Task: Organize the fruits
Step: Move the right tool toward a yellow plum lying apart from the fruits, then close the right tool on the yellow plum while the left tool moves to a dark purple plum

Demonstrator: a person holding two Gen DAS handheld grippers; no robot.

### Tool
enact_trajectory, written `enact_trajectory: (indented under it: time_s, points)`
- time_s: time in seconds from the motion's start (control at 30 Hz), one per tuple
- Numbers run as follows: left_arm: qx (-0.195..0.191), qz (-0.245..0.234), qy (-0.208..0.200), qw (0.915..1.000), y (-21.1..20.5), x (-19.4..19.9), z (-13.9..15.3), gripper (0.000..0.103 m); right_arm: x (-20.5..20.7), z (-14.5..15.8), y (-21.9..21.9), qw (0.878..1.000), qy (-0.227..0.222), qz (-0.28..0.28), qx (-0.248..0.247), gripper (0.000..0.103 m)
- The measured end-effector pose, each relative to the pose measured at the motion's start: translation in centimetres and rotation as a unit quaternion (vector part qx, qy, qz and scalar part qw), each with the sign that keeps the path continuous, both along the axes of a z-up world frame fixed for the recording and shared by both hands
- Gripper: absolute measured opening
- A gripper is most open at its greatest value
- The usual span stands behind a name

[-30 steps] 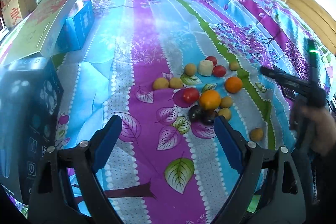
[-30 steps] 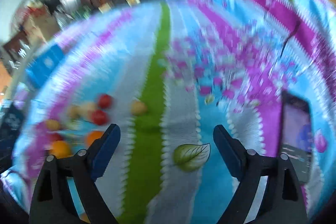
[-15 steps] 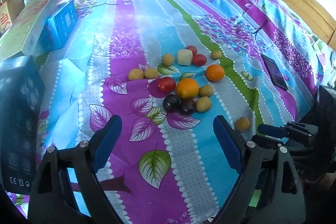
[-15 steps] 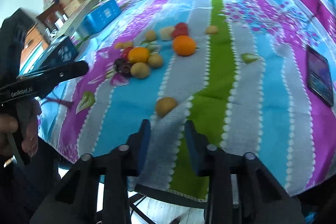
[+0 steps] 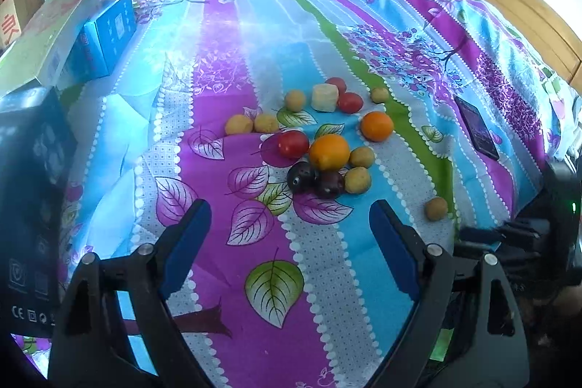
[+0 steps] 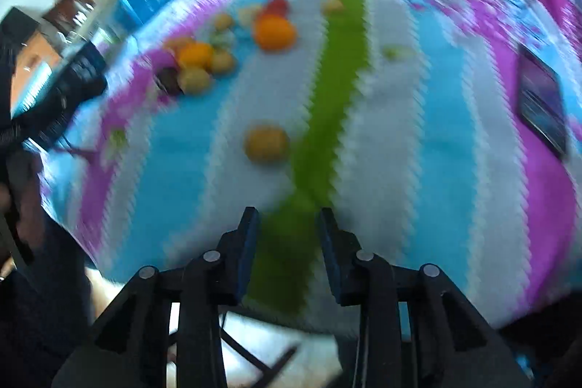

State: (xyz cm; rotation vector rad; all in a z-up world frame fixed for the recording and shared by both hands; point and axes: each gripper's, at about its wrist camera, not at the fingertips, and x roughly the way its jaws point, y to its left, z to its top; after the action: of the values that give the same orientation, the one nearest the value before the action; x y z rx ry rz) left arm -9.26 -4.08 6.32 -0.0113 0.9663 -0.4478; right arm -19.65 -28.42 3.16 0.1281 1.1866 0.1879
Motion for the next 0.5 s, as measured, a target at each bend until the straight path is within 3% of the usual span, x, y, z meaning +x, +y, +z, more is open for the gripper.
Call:
enact_trajectory:
  time_s: [0.1,0.27,0.4,0.5]
  points:
    - [-0.003,0.002,0.007,1.0000,-0.2,0.3,-0.5,0.089,-1.4,0.3,-1.1,1.000,0.005,-0.012,-0.019,0.043]
    - [0.004,-0.002,0.007,1.0000,-0.6,0.2,-0.6,0.089,-0.8,3.6,-0.6,0.996,-0.089,0.011,0.006,0.043]
    - [0.002,-0.006,0.013,0.9999,-0.7,0.2,-0.6,0.087,1.5,4.4,1.0,0.991,-0.118,0.058,0.023,0.043]
    - [-0.003,-0.032,0.029,0.9991,-1.6,0.3,-1.0,0.070,2.7,3.8,2.8,0.988,-0.122,0.089,0.010,0.043]
